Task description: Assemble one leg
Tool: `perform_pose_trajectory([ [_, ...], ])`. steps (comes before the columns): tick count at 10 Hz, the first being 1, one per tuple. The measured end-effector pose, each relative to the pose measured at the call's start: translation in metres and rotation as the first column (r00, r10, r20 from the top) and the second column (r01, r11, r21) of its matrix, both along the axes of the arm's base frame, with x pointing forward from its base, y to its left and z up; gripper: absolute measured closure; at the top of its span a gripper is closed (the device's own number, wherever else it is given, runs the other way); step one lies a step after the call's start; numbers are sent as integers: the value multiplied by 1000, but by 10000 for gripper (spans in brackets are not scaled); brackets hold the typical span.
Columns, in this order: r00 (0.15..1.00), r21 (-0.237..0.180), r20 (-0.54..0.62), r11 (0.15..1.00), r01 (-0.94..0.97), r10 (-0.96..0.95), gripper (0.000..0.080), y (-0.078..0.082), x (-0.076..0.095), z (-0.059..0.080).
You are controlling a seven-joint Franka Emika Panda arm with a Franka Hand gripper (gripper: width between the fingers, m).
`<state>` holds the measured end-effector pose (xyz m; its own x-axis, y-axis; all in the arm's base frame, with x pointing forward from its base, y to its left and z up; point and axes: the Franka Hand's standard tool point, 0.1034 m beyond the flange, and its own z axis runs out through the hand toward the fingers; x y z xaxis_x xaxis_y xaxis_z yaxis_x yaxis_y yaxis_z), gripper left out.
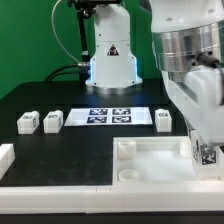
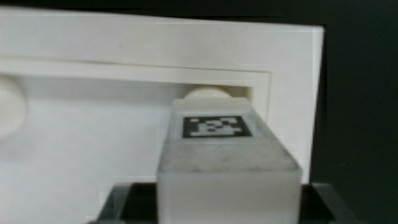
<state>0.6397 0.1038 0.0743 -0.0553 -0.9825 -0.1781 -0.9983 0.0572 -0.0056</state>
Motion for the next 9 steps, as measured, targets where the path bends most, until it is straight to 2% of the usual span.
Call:
perform_pose_trajectory([
  [2,999,-3,11,999,-43,43,496,2,0,0],
  [3,992,-20,53,993,-115,115,318,9,2,-1],
  [4,966,-62,93,970,-235,240,188,18,3,-2],
  [5,910,-107,119,916,-387,398,188,24,3,-4],
  [7,818,-133,126,827,-546,560,152,20,3,-4],
  [9,713,-157,131,725,-671,689,152,20,3,-4],
])
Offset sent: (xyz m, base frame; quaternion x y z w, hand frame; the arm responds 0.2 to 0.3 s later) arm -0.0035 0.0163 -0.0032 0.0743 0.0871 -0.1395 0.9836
